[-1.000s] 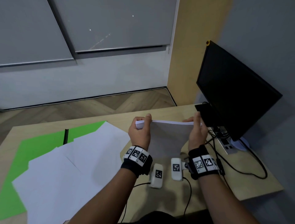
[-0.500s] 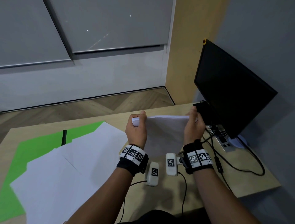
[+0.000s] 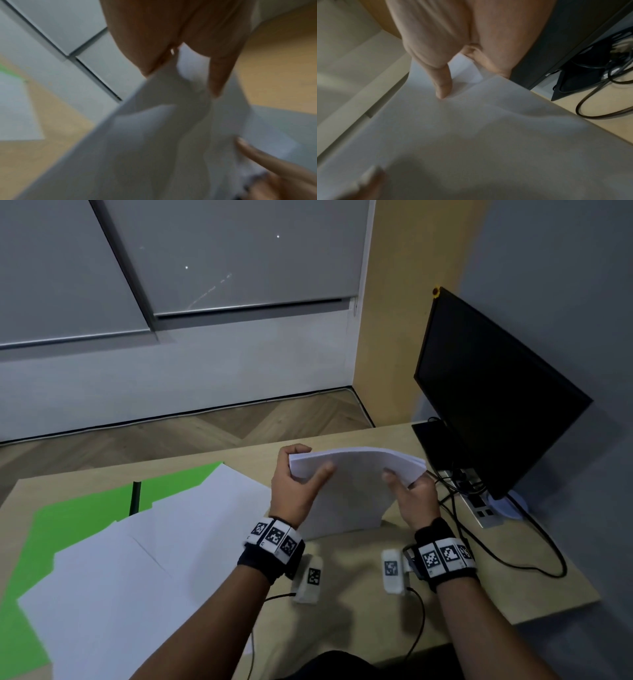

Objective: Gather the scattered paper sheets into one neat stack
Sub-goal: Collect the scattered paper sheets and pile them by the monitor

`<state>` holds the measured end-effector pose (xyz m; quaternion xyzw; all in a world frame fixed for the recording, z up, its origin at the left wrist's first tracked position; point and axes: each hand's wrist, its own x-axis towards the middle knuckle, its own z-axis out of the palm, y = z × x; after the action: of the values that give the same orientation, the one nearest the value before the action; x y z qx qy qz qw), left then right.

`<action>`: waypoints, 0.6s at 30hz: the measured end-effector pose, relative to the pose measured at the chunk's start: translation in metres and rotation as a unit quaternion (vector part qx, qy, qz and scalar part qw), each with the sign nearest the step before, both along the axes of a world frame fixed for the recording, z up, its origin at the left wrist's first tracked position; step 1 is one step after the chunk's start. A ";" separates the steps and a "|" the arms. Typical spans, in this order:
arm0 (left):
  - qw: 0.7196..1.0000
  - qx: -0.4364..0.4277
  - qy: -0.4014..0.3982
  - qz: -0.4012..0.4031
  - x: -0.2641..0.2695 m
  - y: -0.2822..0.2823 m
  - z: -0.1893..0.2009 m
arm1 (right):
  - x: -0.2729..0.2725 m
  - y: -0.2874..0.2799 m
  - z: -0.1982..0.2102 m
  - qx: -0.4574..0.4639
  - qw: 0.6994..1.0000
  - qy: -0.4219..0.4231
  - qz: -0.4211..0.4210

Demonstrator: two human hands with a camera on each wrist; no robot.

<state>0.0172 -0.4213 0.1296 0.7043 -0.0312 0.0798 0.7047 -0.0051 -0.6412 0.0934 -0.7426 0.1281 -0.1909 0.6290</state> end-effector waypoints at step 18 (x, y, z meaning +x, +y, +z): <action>0.976 -0.025 0.181 -0.121 0.009 0.011 -0.018 | -0.012 -0.001 0.019 0.046 0.999 -0.020 0.013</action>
<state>0.0263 -0.4098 0.1119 0.6804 0.0144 -0.1340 0.7203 -0.0170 -0.6422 0.1122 -0.7106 0.1146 -0.1912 0.6674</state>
